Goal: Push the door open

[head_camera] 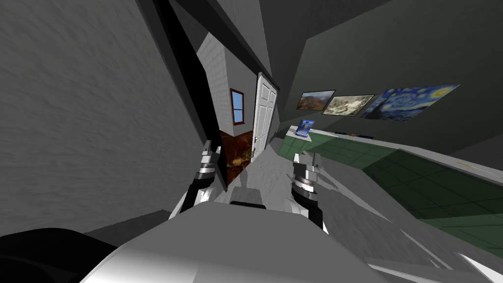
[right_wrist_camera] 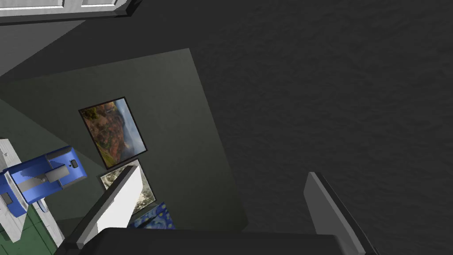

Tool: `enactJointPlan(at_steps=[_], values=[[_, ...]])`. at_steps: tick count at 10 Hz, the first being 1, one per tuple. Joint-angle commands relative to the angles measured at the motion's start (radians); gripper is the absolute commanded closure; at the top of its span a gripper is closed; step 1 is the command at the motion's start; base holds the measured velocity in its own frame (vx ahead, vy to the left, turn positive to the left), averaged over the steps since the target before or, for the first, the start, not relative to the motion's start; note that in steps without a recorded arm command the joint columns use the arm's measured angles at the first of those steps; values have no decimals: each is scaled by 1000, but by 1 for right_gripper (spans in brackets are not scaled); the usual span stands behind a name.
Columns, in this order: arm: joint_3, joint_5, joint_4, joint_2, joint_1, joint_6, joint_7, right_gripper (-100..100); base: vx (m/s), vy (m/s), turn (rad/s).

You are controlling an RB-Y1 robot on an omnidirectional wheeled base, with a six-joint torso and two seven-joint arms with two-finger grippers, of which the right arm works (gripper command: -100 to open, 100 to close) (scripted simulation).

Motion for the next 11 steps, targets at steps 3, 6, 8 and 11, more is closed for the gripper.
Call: enactJointPlan(at_steps=[3, 6, 8, 11], values=[[10, 18, 76, -30, -34, -12, -16, -100, 100, -34, 56], [17, 29, 127, -45, -57, -20, -27, -100, 132, -51, 44], [23, 39, 169, -57, -76, -26, -35, -100, 114, -30, 55], [33, 55, 239, -73, -107, -37, -50, -100, 115, -53, 55]])
